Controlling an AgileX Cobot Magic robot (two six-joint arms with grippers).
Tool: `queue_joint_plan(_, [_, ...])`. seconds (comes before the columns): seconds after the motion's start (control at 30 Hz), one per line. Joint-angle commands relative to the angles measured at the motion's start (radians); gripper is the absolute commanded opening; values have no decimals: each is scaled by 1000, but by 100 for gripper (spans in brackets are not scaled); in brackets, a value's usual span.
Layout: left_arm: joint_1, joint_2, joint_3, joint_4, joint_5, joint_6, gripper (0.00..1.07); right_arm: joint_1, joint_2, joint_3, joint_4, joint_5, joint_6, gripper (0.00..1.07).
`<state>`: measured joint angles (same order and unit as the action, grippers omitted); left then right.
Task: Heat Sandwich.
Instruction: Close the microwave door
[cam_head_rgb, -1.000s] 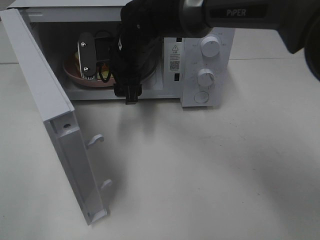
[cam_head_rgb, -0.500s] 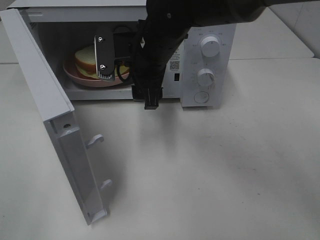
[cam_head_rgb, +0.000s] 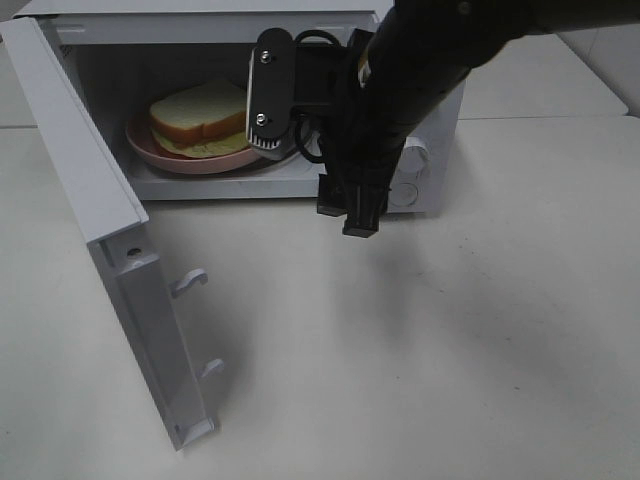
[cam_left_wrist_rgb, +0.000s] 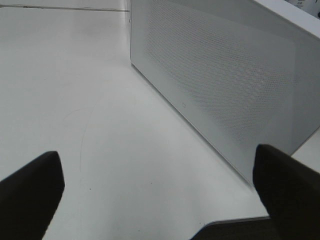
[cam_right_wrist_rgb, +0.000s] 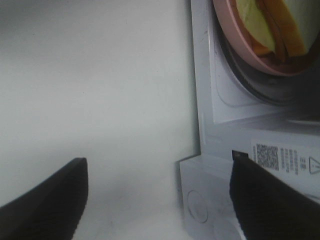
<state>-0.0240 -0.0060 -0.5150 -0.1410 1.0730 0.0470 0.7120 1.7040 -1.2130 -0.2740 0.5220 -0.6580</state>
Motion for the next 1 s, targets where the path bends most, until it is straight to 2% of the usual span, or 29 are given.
queue_joint_plan(0.03, [-7,-16,2,-8,-5,0,97,-2,-92,62,-25,-8,55,76])
queue_joint_plan(0.1, [-7,-16,2,-8,-5,0,97,-2,-170,114,-33,-5,103,76])
queue_joint_plan(0.27, [-7,-16,2,-8,-5,0,97,-2,-233,161,-39,5,139,76])
queue_joint_plan(0.4, [-7,-16,2,-8,-5,0,97,-2,-331,237,-39,76,270,76])
queue_joint_plan(0.6, [-7,-16,2,-8,-5,0,97,-2,-392,273,-32,165,341,76])
queue_joint_plan(0.8, [-7,-16,2,-8,-5,0,97,-2,-490,280,30,186,436,76])
queue_joint_plan(1.0, [-7,-16,2,-8,-5,0,97,-2,-591,280,58,251,611,76])
